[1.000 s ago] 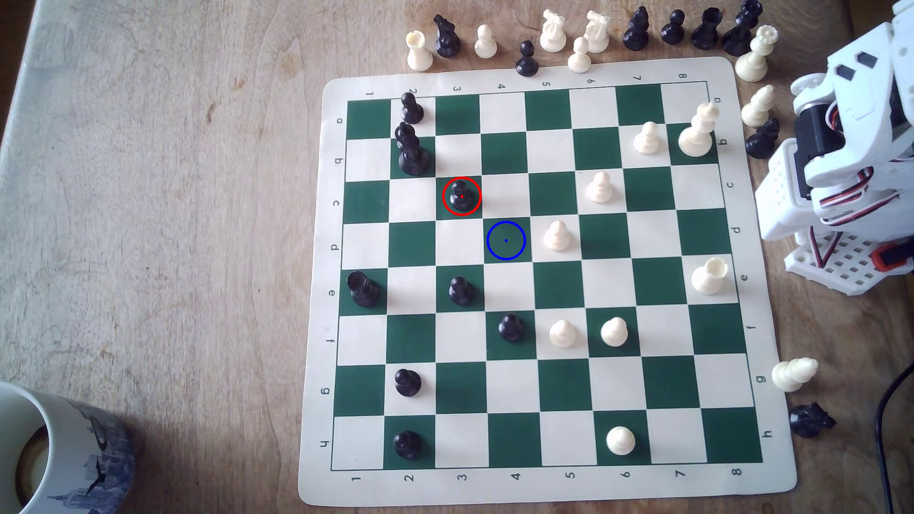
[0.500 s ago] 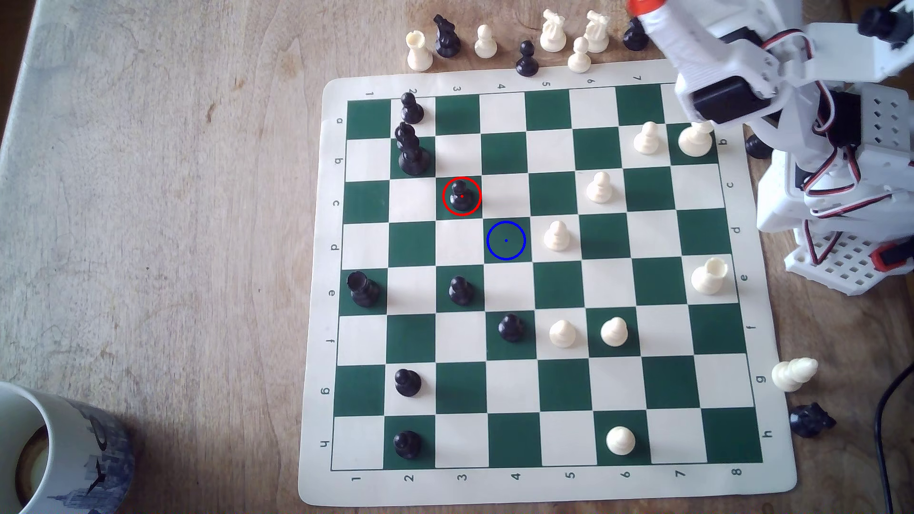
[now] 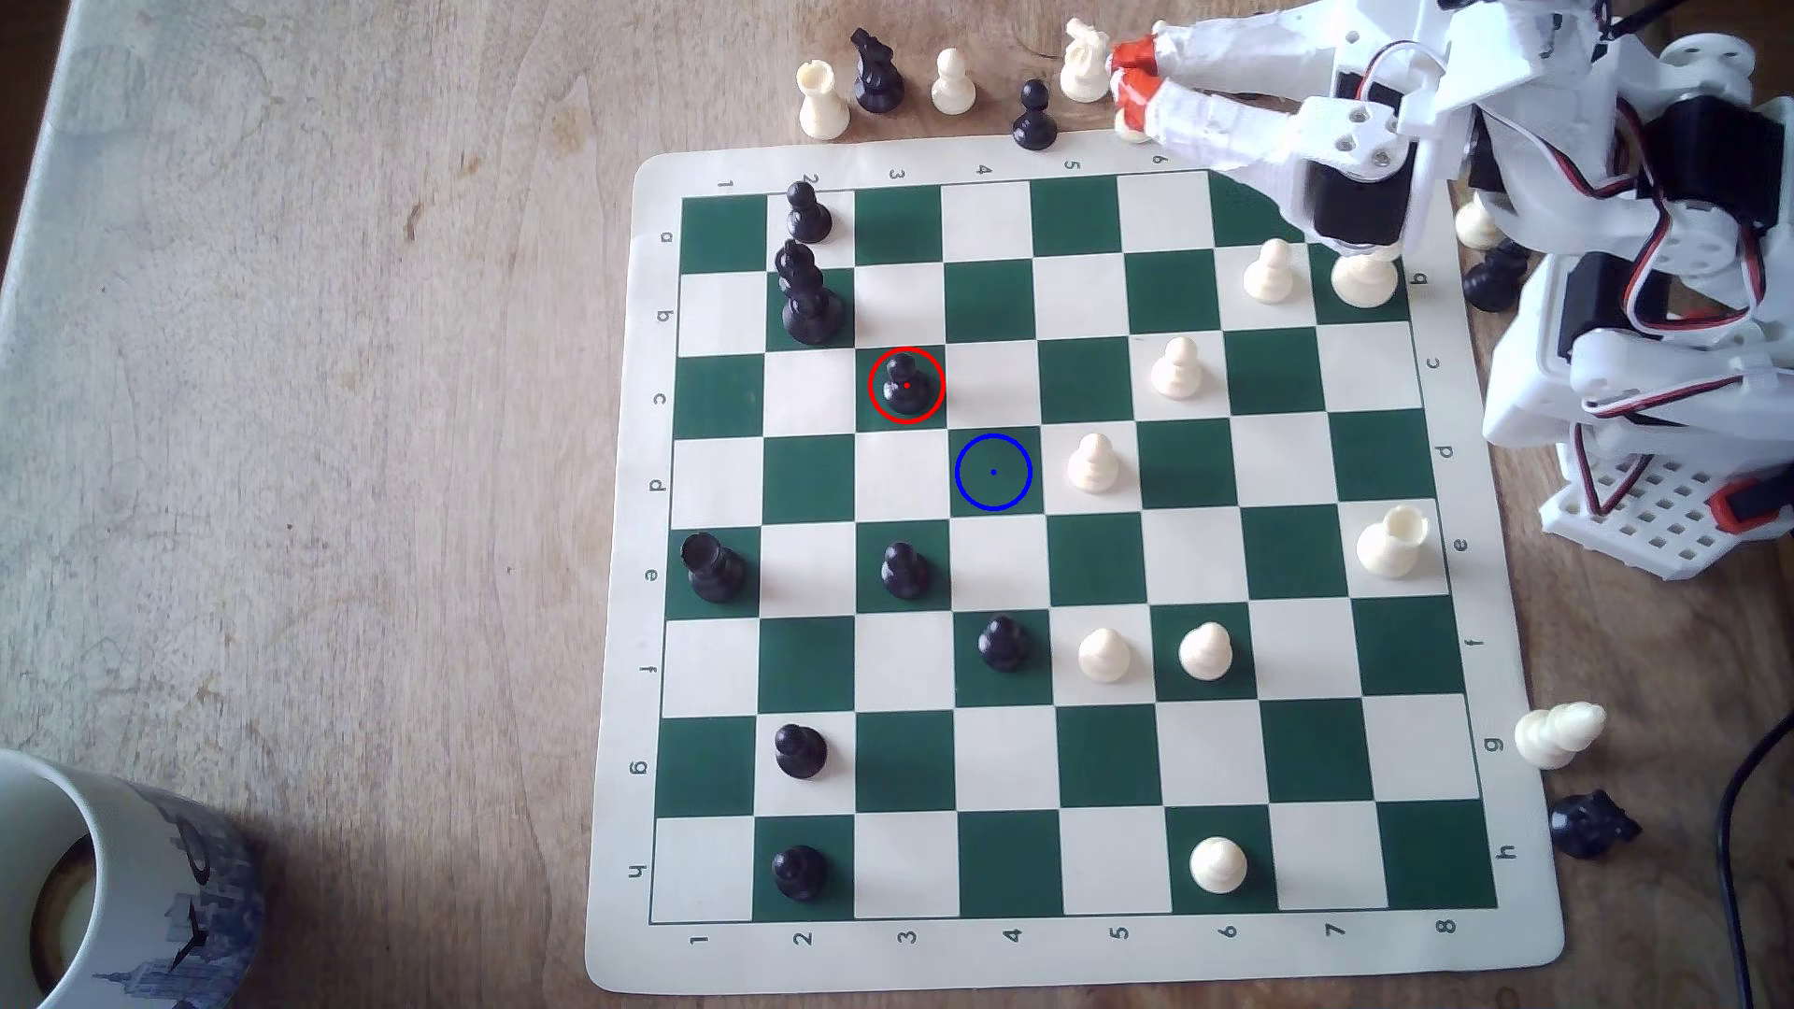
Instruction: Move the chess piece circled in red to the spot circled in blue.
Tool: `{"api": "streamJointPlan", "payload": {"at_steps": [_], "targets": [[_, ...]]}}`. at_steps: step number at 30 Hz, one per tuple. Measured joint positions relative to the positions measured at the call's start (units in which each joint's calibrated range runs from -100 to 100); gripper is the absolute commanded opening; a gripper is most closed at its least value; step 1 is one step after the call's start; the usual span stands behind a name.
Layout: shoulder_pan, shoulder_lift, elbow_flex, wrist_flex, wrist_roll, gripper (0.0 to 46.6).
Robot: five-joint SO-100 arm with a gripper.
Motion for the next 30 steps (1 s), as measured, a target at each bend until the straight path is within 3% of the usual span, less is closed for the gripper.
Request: {"api": "streamJointPlan", "payload": {"at_steps": [2, 6, 9, 16, 20, 30], "targets": [[-0.6, 7.4, -5.3, 0.8, 1.1, 0.2], [-0.5, 17.6, -13.0, 2.5, 1.0, 0.4], [-0.5, 27.3, -20.4, 5.7, -0.4, 2.4], [-0.4, 52.8, -46.0, 21.3, -6.9, 8.1], [-1.9, 61.8, -54.2, 24.4, -9.3, 10.7], [-4.9, 75.2, -56.9, 25.1, -10.1, 14.8]]}}
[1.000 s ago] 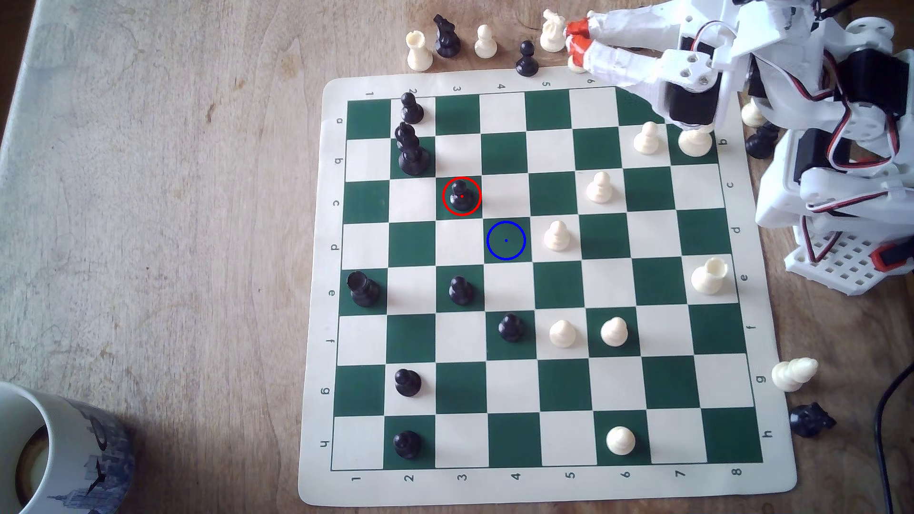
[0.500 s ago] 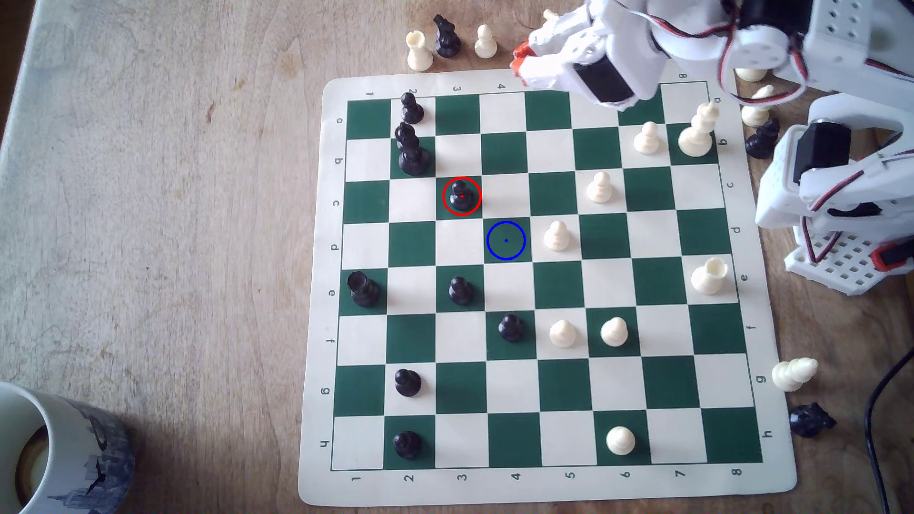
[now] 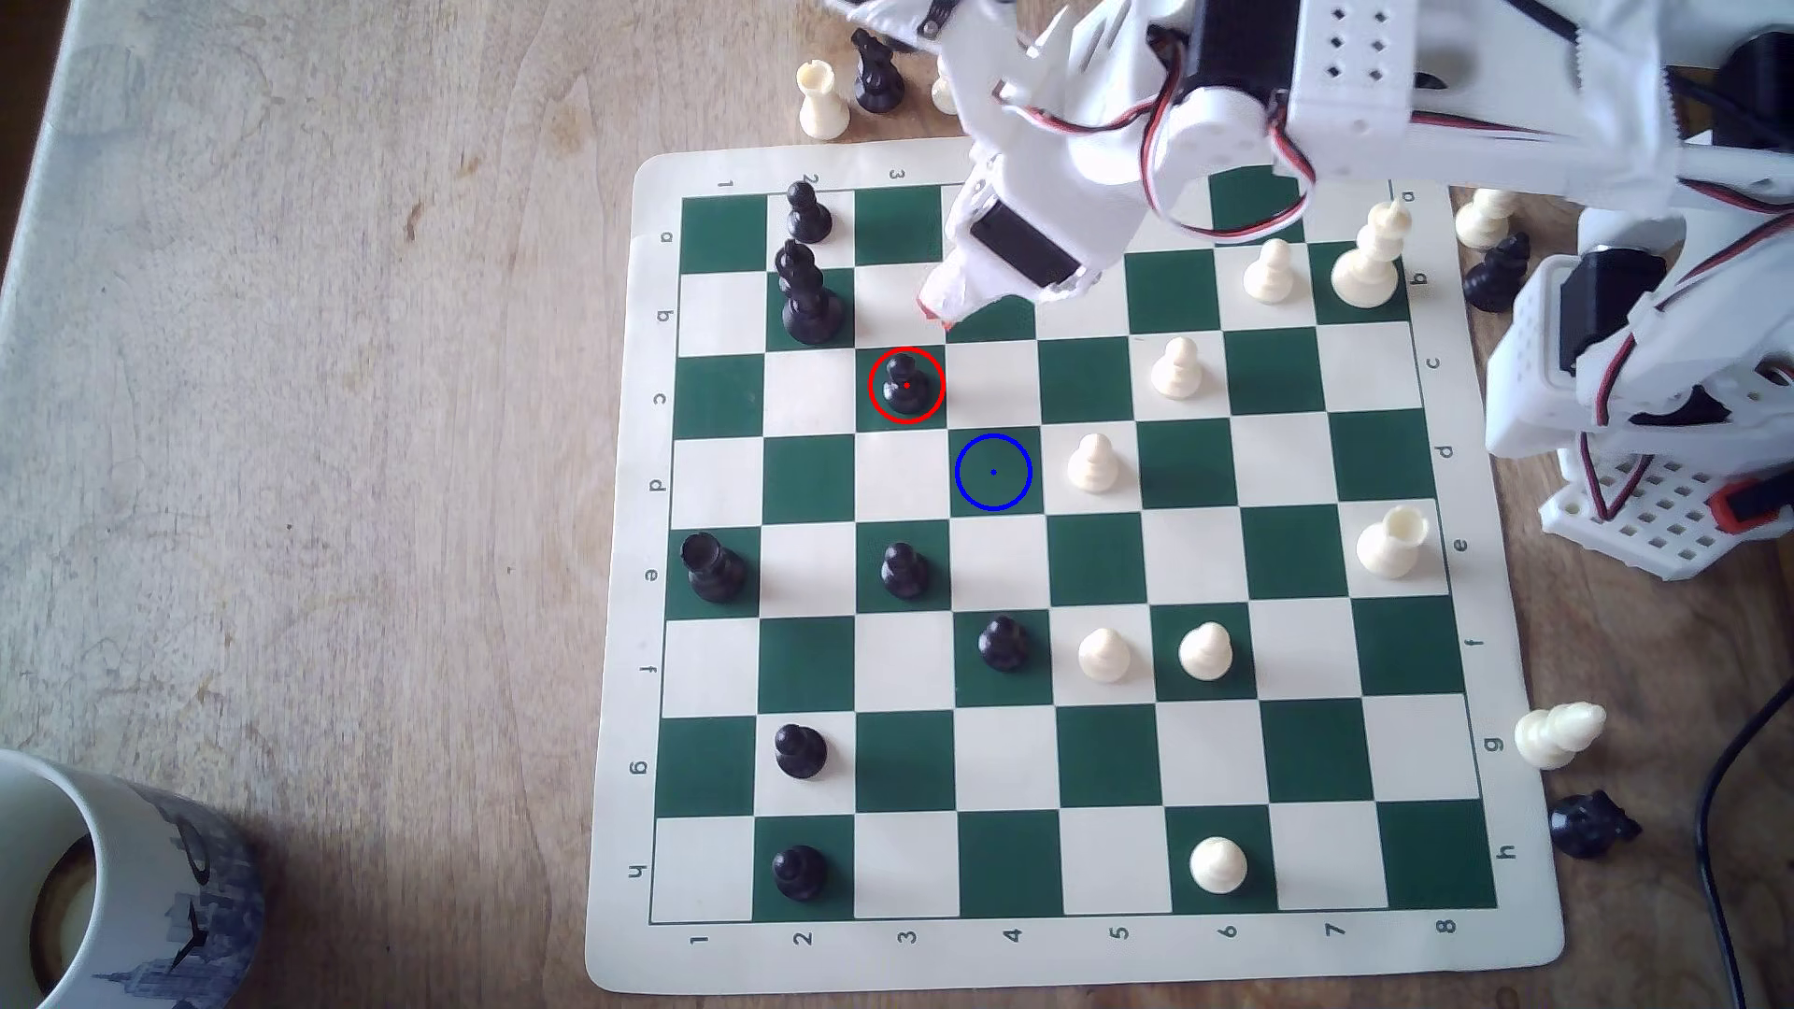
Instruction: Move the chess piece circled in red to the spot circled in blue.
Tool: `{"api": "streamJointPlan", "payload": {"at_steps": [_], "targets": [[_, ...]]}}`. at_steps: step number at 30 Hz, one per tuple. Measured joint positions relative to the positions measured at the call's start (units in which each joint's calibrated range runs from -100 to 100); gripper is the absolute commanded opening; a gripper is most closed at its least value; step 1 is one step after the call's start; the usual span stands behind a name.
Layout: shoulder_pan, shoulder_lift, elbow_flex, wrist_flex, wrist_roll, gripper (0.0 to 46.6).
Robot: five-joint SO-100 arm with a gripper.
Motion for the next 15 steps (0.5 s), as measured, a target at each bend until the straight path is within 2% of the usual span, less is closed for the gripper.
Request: {"api": "streamJointPlan", "payload": {"at_steps": [8, 15], "targets": [[-0.4, 10.1, -5.3, 0.0, 0.0, 15.0], [-1.2, 16.4, -11.6, 0.0, -1.0, 15.0]]}}
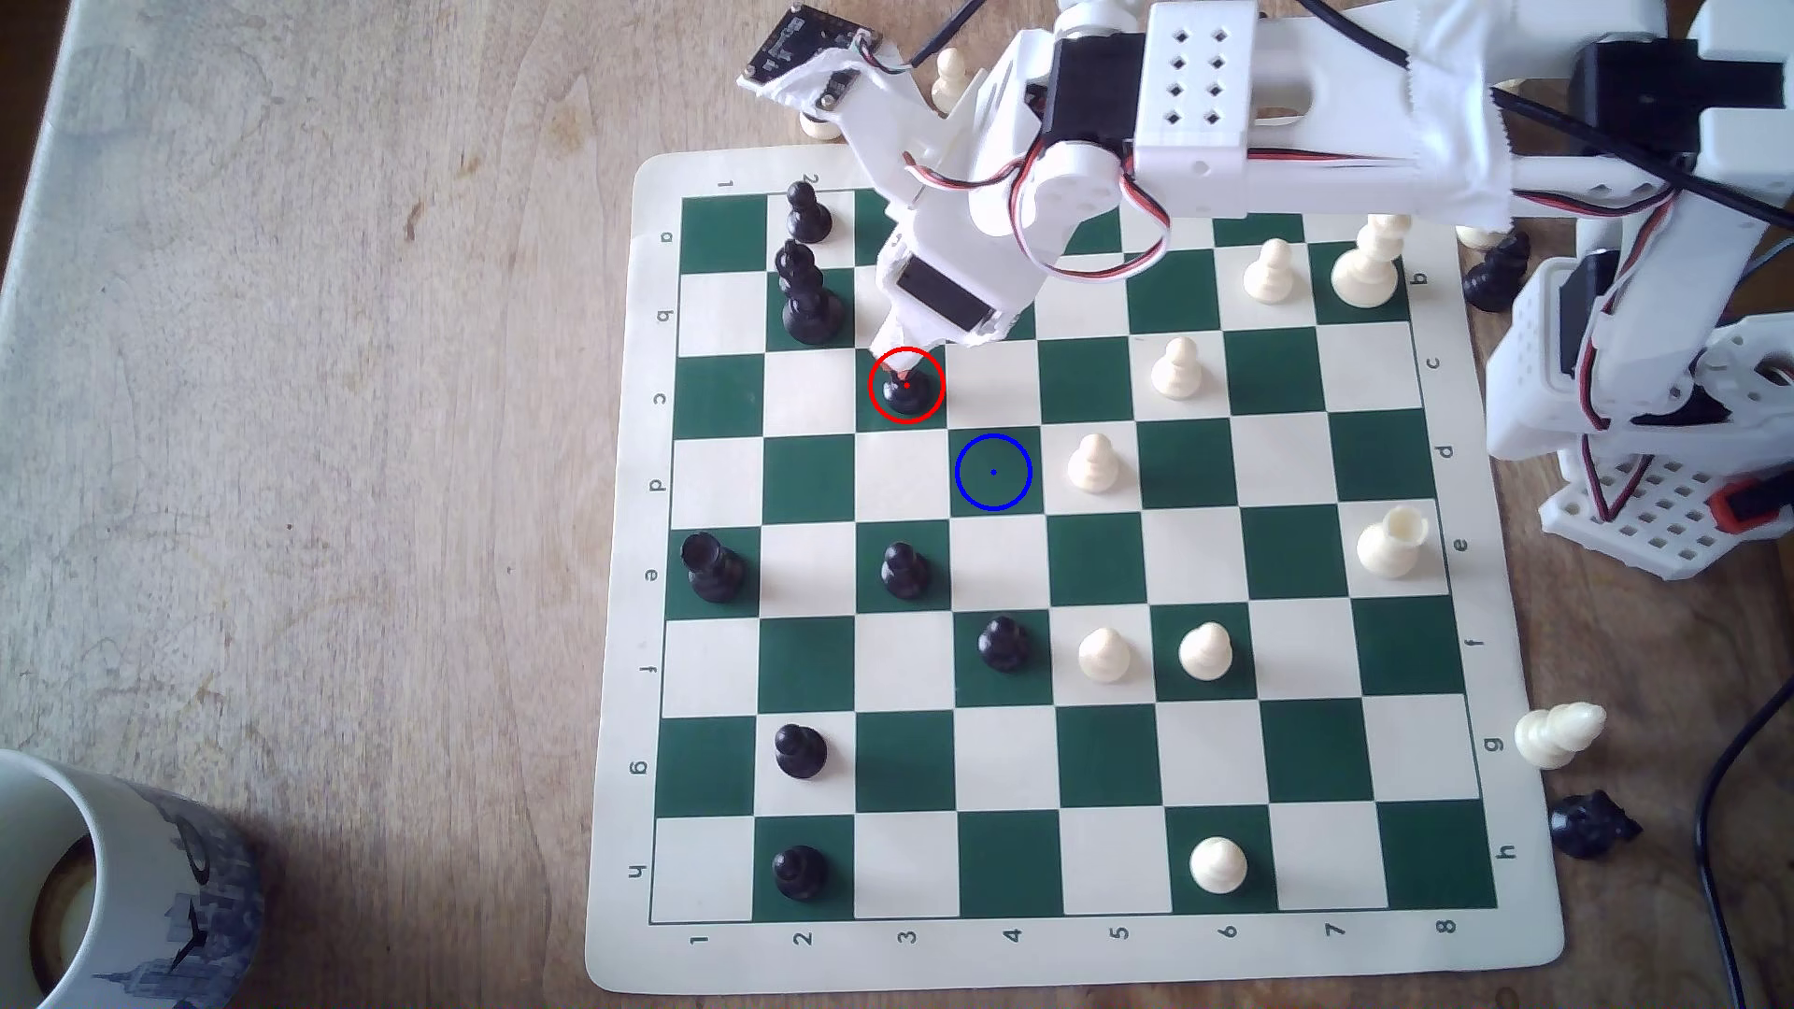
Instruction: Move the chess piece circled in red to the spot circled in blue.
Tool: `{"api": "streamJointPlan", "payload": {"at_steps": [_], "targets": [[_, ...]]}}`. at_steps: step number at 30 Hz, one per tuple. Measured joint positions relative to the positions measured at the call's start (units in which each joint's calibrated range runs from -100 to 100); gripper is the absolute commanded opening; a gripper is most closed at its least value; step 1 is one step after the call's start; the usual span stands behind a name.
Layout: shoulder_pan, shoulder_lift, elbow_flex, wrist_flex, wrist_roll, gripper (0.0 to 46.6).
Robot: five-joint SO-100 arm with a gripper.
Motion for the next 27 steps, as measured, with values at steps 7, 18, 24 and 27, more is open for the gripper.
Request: {"api": "streamJointPlan", "payload": {"at_steps": [7, 18, 24, 27], "targets": [[-0.1, 4.6, -1.7, -2.3, 0.0, 15.0], [-0.1, 8.4, -1.8, -4.2, 0.0, 14.6], [-0.1, 9.9, -1.8, -4.2, 0.0, 14.1], [-0.1, 9.9, -1.8, -6.3, -0.3, 13.9]]}}
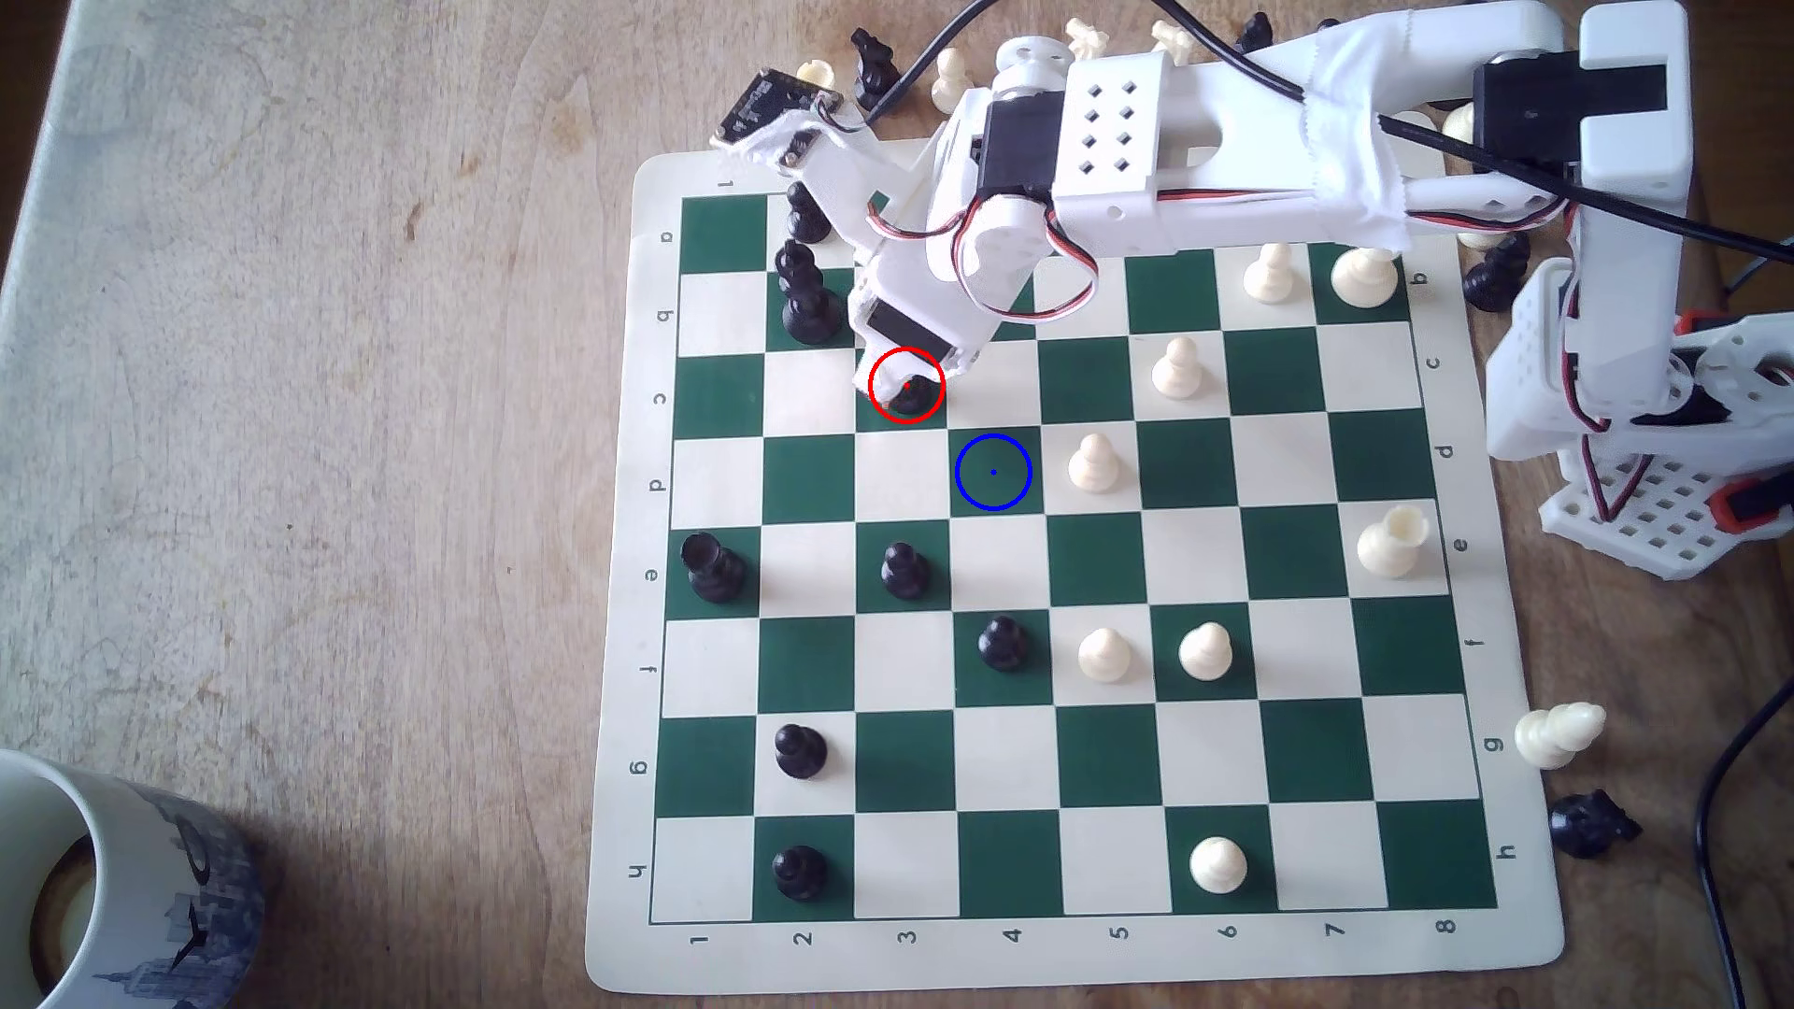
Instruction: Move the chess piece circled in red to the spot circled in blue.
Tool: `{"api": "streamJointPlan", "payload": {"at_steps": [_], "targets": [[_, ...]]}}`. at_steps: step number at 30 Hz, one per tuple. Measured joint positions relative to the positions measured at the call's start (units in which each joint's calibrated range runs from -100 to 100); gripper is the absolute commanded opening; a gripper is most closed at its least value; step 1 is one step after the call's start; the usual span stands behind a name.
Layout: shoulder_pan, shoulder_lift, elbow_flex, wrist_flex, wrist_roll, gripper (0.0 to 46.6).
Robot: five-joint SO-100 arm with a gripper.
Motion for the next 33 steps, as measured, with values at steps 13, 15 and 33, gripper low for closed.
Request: {"api": "streamJointPlan", "payload": {"at_steps": [13, 15, 33], "targets": [[-0.9, 1.5, 0.0, -1.3, -0.1, 12.9], [-1.1, 1.5, 0.0, -1.3, -0.1, 12.4], [-1.8, 1.5, 1.4, 0.0, -0.1, 11.0]]}}
